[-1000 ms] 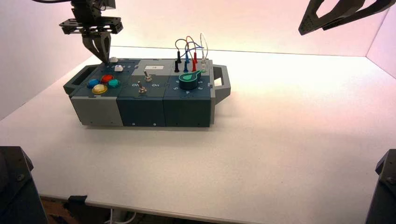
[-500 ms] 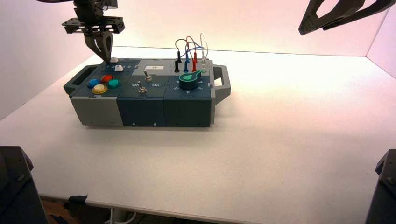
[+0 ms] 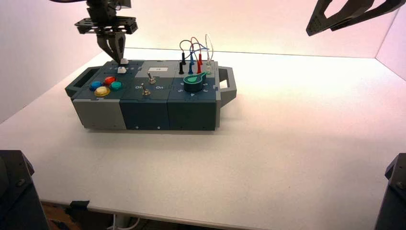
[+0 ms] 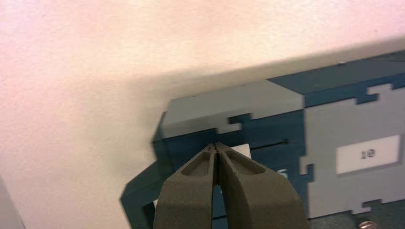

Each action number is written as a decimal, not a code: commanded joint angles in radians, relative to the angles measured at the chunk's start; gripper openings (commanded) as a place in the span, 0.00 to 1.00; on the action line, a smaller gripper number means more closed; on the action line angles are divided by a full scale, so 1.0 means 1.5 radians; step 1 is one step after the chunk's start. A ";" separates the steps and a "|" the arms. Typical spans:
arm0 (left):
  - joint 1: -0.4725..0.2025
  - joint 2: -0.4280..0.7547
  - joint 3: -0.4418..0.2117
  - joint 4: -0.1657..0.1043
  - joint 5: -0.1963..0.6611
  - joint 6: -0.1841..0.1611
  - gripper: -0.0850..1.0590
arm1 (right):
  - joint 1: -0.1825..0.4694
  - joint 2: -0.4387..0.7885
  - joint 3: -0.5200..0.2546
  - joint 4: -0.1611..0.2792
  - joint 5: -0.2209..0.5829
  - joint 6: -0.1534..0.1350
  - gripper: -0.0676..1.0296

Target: Move the top slider to position 3.

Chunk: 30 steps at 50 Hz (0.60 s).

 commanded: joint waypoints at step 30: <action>-0.011 -0.078 -0.022 -0.001 -0.001 -0.005 0.05 | -0.001 0.002 -0.009 0.001 -0.007 0.003 0.77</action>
